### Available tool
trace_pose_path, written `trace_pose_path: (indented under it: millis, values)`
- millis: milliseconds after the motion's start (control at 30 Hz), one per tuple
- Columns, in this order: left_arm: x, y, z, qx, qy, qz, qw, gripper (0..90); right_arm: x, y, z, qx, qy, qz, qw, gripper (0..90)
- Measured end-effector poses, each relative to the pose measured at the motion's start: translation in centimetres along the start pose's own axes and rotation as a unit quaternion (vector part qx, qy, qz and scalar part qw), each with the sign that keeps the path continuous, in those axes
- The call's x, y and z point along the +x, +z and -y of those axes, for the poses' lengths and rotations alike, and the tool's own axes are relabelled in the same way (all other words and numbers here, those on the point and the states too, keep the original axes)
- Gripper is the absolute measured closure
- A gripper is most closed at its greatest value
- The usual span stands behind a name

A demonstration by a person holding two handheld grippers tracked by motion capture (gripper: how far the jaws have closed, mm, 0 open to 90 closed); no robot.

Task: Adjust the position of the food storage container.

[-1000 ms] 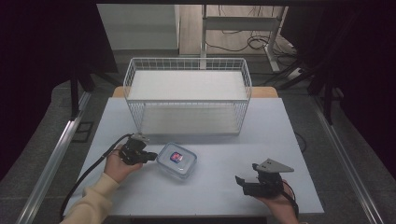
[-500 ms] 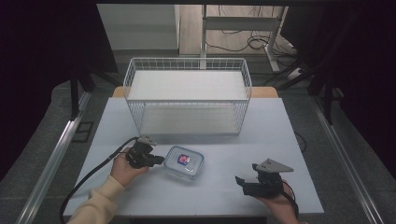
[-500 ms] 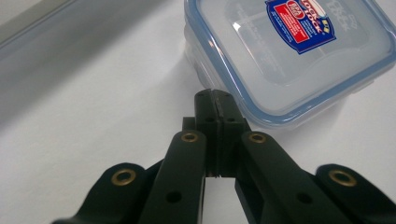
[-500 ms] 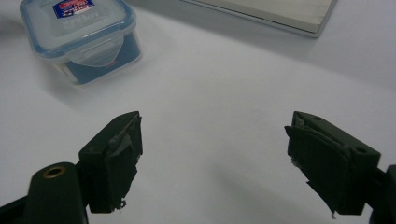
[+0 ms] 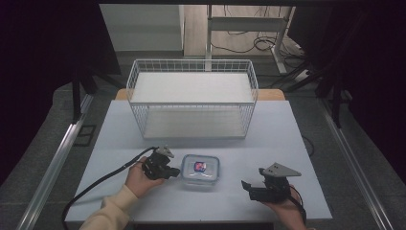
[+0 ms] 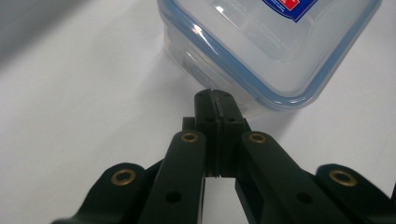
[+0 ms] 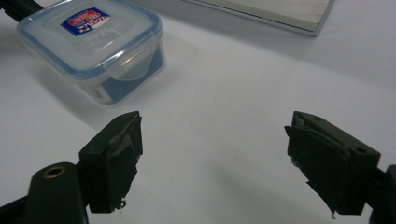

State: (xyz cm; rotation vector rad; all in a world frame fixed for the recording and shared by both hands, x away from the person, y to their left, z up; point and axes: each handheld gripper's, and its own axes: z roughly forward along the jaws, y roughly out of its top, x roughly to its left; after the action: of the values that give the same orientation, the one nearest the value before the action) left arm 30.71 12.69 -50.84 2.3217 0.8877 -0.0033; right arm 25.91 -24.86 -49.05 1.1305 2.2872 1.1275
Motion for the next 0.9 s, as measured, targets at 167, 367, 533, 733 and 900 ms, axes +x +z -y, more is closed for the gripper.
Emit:
trace_pose_path:
  millis: [167,367,533,733,900]
  values:
    - [-1.0,0.7,-0.5,0.003,0.011,0.009,0.9999,90.0,0.0,0.0,0.0,0.000,0.000,0.000,1.0000,18.1]
    - [-0.9,0.6,-0.5,-0.002,0.009,0.008,0.9999,90.0,0.0,-0.1,0.0,0.000,0.000,0.000,1.0000,18.1]
    - [-0.9,-1.3,-0.1,-0.030,0.008,-0.036,0.9989,89.5,-0.1,-0.1,0.1,0.000,-0.003,0.001,1.0000,18.2]
    - [-1.2,-5.1,1.8,-0.126,-0.062,-0.059,0.9883,58.0,-0.1,-0.1,0.1,-0.001,-0.005,0.000,1.0000,18.2]
    - [-1.7,-5.7,2.9,-0.140,-0.096,-0.051,0.9842,29.3,-0.1,-0.1,0.1,-0.002,-0.006,-0.001,1.0000,18.3]
